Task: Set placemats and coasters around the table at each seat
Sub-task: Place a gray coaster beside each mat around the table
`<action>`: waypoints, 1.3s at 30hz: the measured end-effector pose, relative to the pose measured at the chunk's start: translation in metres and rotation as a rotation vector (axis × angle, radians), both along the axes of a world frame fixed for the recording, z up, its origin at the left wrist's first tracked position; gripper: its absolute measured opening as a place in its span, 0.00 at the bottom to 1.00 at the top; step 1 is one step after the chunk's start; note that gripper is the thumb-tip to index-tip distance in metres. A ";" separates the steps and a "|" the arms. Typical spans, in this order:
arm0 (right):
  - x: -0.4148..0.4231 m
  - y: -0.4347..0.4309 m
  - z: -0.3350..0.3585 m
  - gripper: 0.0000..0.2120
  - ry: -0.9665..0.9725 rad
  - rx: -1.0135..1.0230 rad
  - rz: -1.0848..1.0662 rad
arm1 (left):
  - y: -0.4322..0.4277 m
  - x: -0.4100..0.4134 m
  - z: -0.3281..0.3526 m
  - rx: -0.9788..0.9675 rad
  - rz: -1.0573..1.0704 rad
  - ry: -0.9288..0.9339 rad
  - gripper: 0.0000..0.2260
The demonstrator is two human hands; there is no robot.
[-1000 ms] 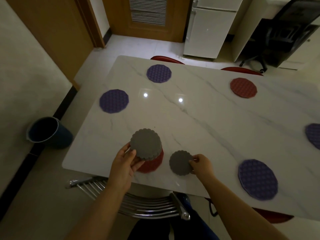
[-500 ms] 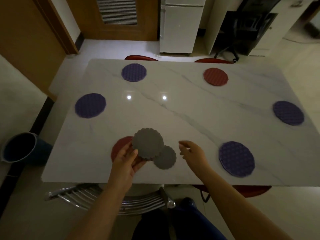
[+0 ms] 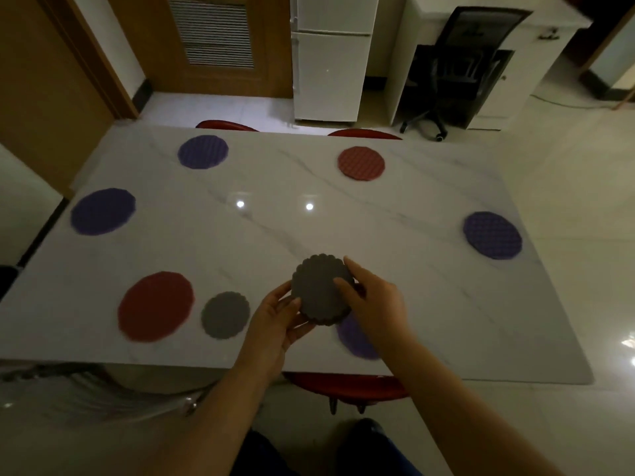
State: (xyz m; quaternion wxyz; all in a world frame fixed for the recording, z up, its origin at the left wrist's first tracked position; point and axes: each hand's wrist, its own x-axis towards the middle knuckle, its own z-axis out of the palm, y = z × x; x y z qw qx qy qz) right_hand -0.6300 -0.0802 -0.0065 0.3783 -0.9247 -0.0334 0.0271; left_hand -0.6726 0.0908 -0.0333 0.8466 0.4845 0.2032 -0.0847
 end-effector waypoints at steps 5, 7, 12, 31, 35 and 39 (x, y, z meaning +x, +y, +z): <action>0.006 -0.078 0.002 0.10 -0.035 0.101 -0.043 | -0.083 0.000 -0.006 -0.024 -0.005 0.018 0.18; 0.010 -0.099 0.001 0.04 0.018 0.190 -0.088 | -0.102 0.001 -0.007 -0.033 -0.015 0.032 0.20; 0.018 -0.131 -0.006 0.09 0.107 0.327 -0.146 | -0.122 0.006 -0.010 -0.046 -0.065 0.069 0.24; 0.009 -0.204 -0.102 0.04 0.467 0.332 -0.584 | -0.086 0.036 -0.025 -0.014 0.010 0.095 0.20; 0.010 -0.204 -0.117 0.05 0.548 0.203 -0.603 | -0.084 0.034 -0.029 -0.020 0.005 0.106 0.19; 0.007 -0.208 -0.125 0.07 0.544 0.042 -0.585 | -0.083 0.031 -0.032 -0.012 -0.016 0.114 0.17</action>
